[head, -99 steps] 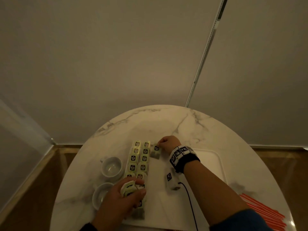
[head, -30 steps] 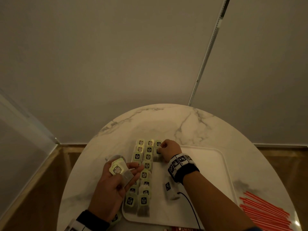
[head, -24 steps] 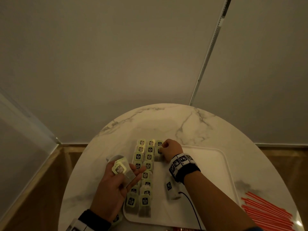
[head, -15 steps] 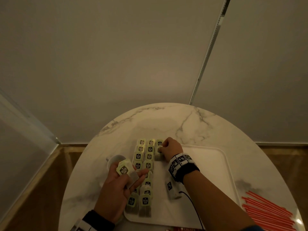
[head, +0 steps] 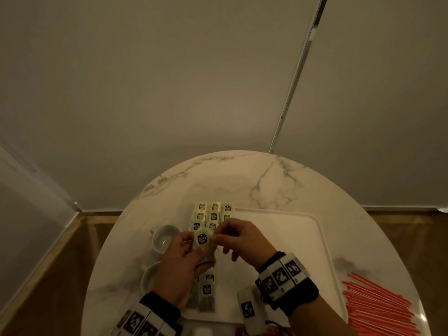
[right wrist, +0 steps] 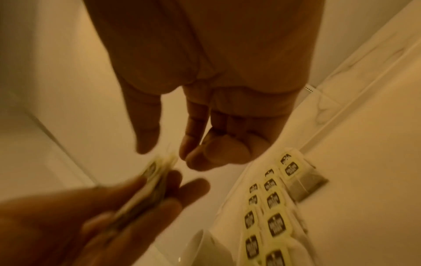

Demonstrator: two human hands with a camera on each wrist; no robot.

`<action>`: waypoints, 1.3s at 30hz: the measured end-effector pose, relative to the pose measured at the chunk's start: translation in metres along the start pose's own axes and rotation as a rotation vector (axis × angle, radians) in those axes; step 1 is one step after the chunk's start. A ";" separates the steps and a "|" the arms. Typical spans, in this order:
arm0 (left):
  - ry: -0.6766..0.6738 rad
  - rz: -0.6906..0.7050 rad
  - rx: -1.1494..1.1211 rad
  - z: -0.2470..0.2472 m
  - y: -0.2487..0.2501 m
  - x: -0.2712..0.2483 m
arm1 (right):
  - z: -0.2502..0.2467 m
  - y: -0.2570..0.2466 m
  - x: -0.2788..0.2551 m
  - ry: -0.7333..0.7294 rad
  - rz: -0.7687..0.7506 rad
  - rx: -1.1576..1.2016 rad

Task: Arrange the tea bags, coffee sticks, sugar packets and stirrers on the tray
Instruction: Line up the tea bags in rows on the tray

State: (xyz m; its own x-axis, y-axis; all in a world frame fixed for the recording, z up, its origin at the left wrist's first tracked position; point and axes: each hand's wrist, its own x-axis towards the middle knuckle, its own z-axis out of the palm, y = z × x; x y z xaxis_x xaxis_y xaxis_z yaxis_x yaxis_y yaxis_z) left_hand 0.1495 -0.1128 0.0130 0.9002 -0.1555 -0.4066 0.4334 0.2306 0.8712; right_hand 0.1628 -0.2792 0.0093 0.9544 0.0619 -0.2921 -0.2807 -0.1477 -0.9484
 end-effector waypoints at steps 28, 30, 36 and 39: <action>0.075 -0.049 0.004 0.000 -0.016 -0.002 | 0.003 0.027 -0.022 0.121 0.126 0.218; 0.118 -0.050 -0.025 -0.004 -0.014 0.000 | -0.006 0.031 -0.015 0.177 0.138 0.237; 0.122 -0.013 -0.049 -0.015 0.000 -0.007 | -0.024 0.055 0.023 0.364 0.259 0.068; 0.112 -0.011 -0.080 -0.017 0.006 -0.012 | -0.020 0.066 0.039 0.398 0.285 -0.036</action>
State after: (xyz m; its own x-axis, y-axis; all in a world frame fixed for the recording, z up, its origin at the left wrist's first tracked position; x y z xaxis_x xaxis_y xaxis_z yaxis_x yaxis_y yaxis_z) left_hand 0.1420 -0.0934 0.0191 0.8924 -0.0514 -0.4483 0.4414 0.3058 0.8436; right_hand 0.1839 -0.3058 -0.0620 0.8066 -0.3671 -0.4632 -0.5397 -0.1379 -0.8305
